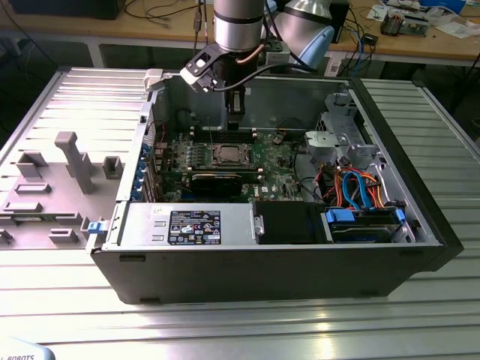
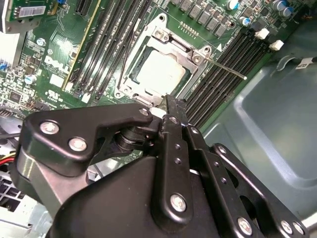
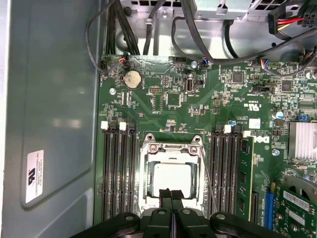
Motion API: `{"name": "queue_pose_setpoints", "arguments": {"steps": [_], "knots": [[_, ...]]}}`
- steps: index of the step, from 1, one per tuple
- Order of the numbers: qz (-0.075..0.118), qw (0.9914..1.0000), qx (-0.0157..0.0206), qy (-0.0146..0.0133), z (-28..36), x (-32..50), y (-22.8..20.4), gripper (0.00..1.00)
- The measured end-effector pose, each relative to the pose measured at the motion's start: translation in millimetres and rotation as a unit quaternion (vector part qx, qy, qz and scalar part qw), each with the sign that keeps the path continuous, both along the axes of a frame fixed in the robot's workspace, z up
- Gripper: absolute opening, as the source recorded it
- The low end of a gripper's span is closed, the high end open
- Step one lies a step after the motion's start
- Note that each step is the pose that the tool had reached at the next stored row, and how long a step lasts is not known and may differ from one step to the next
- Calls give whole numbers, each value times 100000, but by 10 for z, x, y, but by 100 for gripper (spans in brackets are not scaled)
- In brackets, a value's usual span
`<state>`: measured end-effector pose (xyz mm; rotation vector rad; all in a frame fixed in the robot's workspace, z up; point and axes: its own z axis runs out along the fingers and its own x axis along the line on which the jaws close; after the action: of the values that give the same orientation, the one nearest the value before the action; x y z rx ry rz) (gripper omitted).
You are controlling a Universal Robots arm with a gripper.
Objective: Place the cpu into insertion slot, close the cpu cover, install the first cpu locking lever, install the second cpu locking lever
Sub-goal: 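Install the first cpu locking lever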
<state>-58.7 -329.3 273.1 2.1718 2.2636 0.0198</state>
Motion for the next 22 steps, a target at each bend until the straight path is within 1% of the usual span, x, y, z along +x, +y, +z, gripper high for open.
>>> {"name": "queue_pose_setpoints", "arguments": {"steps": [9, 11, 17, 22], "knots": [[85, 100000, 1, 2, 10, 0, 0, 11], [398, 99999, 0, 0, 10, 0, 0, 11], [2214, 99975, 4, 1, 9, 0, 0, 11], [2347, 99972, 2, 1, 10, 0, 0, 11]]}}
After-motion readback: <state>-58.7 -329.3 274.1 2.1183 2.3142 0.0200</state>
